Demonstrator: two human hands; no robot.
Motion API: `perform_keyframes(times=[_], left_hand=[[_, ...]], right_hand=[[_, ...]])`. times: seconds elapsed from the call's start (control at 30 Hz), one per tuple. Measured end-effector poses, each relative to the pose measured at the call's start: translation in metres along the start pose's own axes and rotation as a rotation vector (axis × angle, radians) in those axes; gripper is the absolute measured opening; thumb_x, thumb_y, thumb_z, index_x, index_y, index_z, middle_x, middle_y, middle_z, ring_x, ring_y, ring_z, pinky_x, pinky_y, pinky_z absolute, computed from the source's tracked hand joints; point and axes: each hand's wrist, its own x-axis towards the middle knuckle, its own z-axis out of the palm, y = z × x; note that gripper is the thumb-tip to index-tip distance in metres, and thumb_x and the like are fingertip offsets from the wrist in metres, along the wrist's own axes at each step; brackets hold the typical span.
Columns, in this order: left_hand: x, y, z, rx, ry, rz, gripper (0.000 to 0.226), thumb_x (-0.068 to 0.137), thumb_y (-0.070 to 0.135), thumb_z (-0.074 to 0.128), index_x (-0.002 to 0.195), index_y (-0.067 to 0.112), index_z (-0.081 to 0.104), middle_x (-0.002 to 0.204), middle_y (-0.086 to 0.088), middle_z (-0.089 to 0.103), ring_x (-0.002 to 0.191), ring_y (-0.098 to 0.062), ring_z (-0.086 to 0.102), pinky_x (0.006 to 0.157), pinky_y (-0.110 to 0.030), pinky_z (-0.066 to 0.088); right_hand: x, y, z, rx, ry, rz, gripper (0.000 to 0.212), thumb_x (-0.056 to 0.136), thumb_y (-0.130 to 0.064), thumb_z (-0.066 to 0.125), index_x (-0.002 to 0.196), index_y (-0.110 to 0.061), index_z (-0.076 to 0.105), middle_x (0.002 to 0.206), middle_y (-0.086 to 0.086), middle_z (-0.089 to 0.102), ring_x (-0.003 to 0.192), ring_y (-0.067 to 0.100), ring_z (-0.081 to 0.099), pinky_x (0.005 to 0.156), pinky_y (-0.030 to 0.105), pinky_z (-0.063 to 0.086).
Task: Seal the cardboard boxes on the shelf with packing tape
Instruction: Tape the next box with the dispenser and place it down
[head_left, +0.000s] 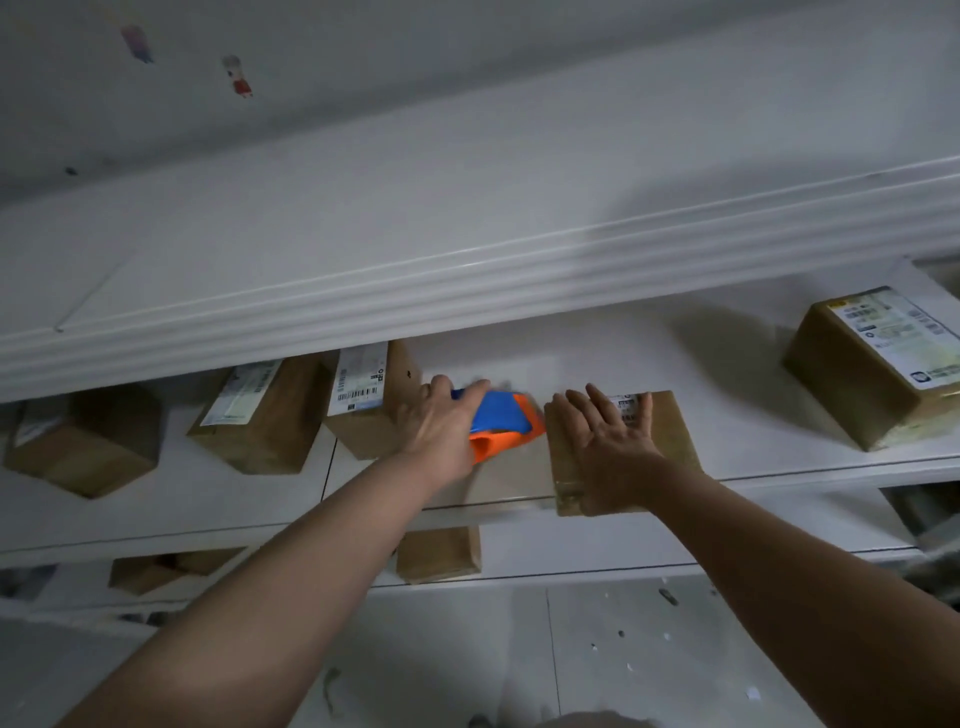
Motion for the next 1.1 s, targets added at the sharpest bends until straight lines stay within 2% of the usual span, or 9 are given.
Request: perform_keyframes(times=[0.1,0.2,0.37,0.5,0.57,0.7,0.8,1.0,1.1], left_hand=[[0.000,0.001,0.025,-0.059,0.040,0.050,0.081,0.084,0.044,0.059,0.151,0.034,0.014,0.130,-0.010,0.032,0.124,-0.029,0.034,0.098,-0.042,0.032],[-0.006,-0.005,0.046,0.105,0.063,0.159,0.080,0.090,0.028,0.053,0.151,0.043,0.004,0.134,-0.008,0.028,0.125,-0.030,0.031,0.099,-0.042,0.028],[-0.008,0.001,0.064,0.147,-0.083,0.078,0.087,0.091,0.009,0.046,0.152,0.043,-0.005,0.141,-0.010,0.024,0.126,-0.033,0.029,0.103,-0.045,0.033],[-0.010,0.031,0.052,-0.341,0.141,0.104,0.057,0.099,0.017,0.045,0.152,0.021,0.026,0.155,-0.005,0.025,0.139,-0.027,0.028,0.114,-0.035,0.029],[-0.008,0.056,0.044,-0.655,0.131,0.061,0.052,0.102,0.018,0.041,0.152,0.015,0.025,0.158,-0.004,0.026,0.144,-0.021,0.026,0.118,-0.031,0.023],[-0.003,0.099,0.058,-0.995,-0.121,-0.116,0.067,0.103,0.028,0.040,0.155,0.024,-0.001,0.162,0.000,0.013,0.147,-0.019,0.021,0.120,-0.037,0.020],[-0.005,0.106,0.069,-1.129,-0.139,-0.237,0.067,0.102,0.033,0.042,0.155,0.033,0.001,0.158,0.001,0.026,0.142,-0.021,0.032,0.117,-0.041,0.027],[0.002,0.100,0.065,-0.961,-0.225,-0.280,0.061,0.100,0.047,0.036,0.154,0.034,0.010,0.147,-0.004,0.044,0.128,-0.025,0.049,0.106,-0.041,0.041],[-0.005,0.100,0.062,-0.830,-0.190,-0.259,0.063,0.099,0.053,0.033,0.154,0.035,0.007,0.141,-0.006,0.050,0.121,-0.027,0.054,0.100,-0.040,0.046]], right_hand=[[0.000,0.003,0.006,-0.028,0.035,-0.025,0.111,0.079,-0.063,0.058,0.152,-0.012,-0.008,0.161,0.007,-0.007,0.148,0.027,-0.010,0.107,0.073,0.000],[0.000,0.009,0.004,0.014,-0.020,-0.046,0.110,0.080,-0.056,0.062,0.152,-0.018,-0.012,0.161,0.005,-0.014,0.147,0.024,-0.015,0.110,0.069,-0.005],[-0.002,0.017,0.003,0.096,-0.002,-0.016,0.107,0.083,-0.054,0.063,0.152,-0.027,-0.014,0.160,0.003,-0.016,0.146,0.022,-0.018,0.113,0.057,-0.012],[-0.011,0.019,-0.005,0.232,0.042,-0.012,0.100,0.081,-0.059,0.062,0.154,-0.026,0.002,0.160,0.002,-0.017,0.144,0.021,-0.025,0.116,0.053,-0.012],[-0.019,0.021,-0.006,0.361,0.206,0.090,0.089,0.085,-0.057,0.057,0.153,-0.026,0.009,0.161,0.001,-0.014,0.145,0.020,-0.024,0.116,0.050,-0.010],[-0.029,0.032,0.007,0.662,0.308,0.529,0.087,0.087,-0.036,0.062,0.152,-0.011,0.008,0.159,0.014,0.010,0.146,0.035,0.011,0.115,0.051,0.019],[-0.029,0.042,0.011,0.965,0.195,0.705,0.072,0.078,-0.045,0.071,0.130,-0.008,0.035,0.125,0.012,0.053,0.113,0.035,0.054,0.094,0.048,0.047],[-0.034,0.057,0.015,1.330,0.127,0.637,0.077,0.080,-0.047,0.070,0.141,-0.021,0.031,0.129,0.009,0.053,0.109,0.028,0.056,0.093,0.047,0.050],[-0.043,0.060,0.019,1.492,0.100,0.584,0.078,0.080,-0.050,0.070,0.144,-0.040,0.026,0.125,0.002,0.055,0.105,0.026,0.060,0.074,0.042,0.055]])
